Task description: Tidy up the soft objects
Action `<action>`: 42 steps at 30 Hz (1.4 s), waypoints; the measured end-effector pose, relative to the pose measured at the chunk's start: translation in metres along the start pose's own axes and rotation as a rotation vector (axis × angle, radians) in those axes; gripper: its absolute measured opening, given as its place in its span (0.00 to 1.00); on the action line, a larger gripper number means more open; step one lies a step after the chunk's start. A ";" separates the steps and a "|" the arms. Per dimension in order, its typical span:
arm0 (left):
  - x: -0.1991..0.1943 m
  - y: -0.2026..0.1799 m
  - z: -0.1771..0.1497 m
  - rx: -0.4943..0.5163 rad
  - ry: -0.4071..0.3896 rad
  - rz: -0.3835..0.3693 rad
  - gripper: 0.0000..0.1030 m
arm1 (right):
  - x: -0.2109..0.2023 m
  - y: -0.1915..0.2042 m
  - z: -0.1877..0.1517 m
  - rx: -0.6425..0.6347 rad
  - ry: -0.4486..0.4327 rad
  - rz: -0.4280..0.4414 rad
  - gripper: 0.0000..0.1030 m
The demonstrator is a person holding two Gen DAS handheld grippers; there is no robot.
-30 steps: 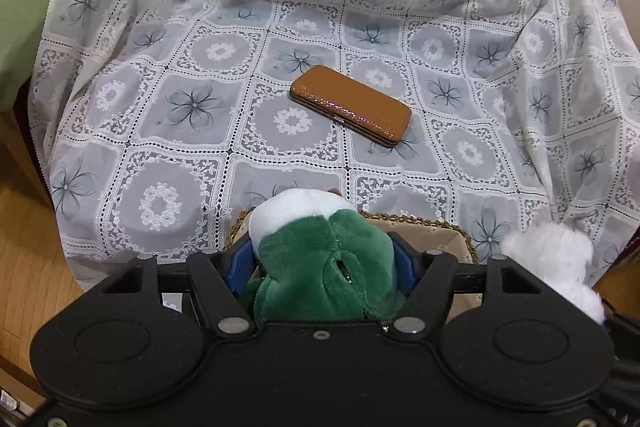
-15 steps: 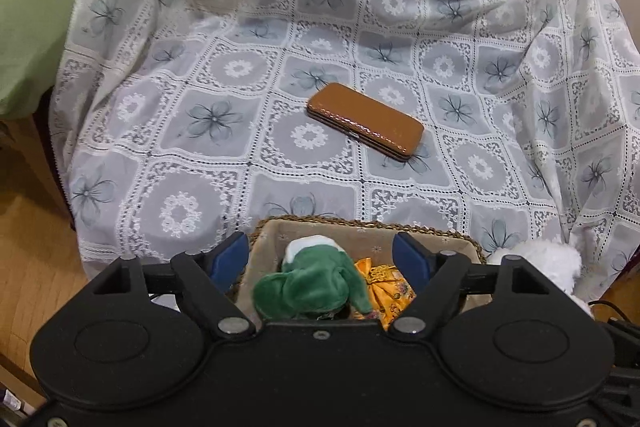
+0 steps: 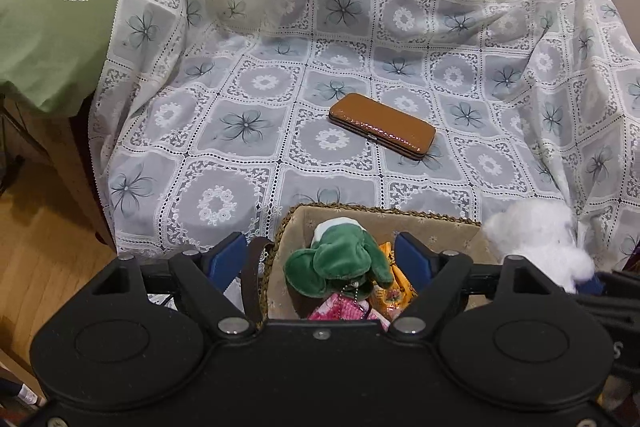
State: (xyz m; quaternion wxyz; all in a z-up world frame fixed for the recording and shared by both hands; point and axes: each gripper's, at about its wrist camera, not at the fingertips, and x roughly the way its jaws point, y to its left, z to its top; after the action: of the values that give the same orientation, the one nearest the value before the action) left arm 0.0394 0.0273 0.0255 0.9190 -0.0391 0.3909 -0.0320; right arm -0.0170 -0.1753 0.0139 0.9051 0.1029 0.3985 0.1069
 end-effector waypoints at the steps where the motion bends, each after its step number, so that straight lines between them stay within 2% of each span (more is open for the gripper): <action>1: -0.001 0.000 -0.001 0.002 -0.003 0.001 0.80 | 0.000 0.000 0.000 -0.002 -0.003 0.000 0.59; 11: -0.004 -0.005 -0.010 0.018 0.001 0.006 0.80 | -0.005 -0.005 -0.003 -0.011 -0.007 -0.018 0.61; 32: -0.010 -0.024 -0.029 0.074 0.032 0.011 0.80 | -0.017 -0.015 -0.024 -0.024 0.008 -0.133 0.74; 34: -0.010 -0.025 -0.031 0.076 0.035 0.015 0.82 | -0.018 -0.016 -0.026 -0.017 0.010 -0.135 0.75; 36: -0.010 -0.026 -0.032 0.079 0.036 0.020 0.89 | -0.018 -0.018 -0.027 -0.005 0.014 -0.138 0.75; 42: -0.011 -0.029 -0.036 0.083 0.039 0.033 0.89 | -0.014 -0.017 -0.032 0.009 0.034 -0.168 0.75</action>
State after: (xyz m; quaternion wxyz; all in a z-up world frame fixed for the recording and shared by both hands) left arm 0.0053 -0.0021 0.0110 0.9124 0.0063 0.4078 -0.0337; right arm -0.0481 -0.1925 -0.0021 0.9034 0.0713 0.4217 0.0305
